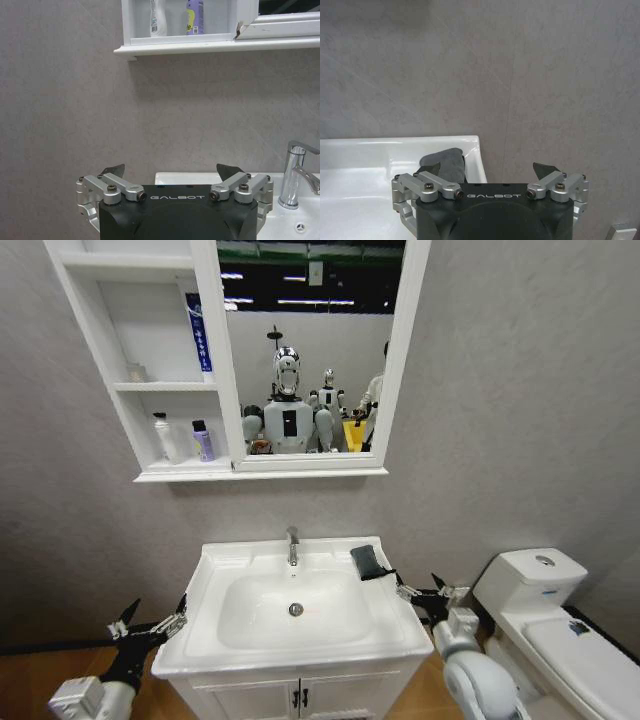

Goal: Move facial cleanser and shampoo from washbasin to cabinet, then wipe washbasin with towel.

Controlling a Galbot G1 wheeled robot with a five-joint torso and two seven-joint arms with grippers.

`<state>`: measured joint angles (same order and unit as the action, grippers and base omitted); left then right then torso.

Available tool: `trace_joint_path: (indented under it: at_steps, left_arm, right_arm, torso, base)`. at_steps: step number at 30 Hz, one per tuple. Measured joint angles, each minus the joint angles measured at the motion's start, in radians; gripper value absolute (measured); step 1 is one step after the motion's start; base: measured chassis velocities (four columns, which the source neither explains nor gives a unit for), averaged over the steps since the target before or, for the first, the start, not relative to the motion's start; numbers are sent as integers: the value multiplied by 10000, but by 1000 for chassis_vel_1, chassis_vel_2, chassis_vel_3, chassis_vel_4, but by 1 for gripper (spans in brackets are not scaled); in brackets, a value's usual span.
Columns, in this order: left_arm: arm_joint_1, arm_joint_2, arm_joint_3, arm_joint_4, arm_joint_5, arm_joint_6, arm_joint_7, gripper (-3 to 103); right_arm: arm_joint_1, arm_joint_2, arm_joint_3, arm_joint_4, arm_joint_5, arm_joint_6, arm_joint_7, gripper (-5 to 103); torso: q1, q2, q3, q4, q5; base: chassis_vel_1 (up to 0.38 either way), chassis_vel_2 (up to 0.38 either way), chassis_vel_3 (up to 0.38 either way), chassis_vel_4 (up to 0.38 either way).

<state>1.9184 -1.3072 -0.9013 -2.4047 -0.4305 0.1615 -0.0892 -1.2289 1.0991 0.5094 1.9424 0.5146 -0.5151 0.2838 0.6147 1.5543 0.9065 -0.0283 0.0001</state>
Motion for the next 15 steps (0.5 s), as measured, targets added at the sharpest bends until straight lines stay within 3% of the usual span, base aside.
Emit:
trace_joint_path:
  at_steps: [7, 15]
  left_arm:
    - [-1, 0, 1, 0, 0, 0, 0, 100]
    - [-1, 0, 1, 0, -1, 0, 3, 100]
  right_arm:
    - [2616, -1019, -1671, -1992, 977, -603, 254, 100]
    - [4698, -1207, -3890, -3498, 2768, -1638, 1318, 100]
  torso:
    - [10, -1, 2, -3, -3]
    - [9, -1, 1, -3, -4]
  base:
    - [0, 0, 0, 0]
    - [0, 0, 0, 0]
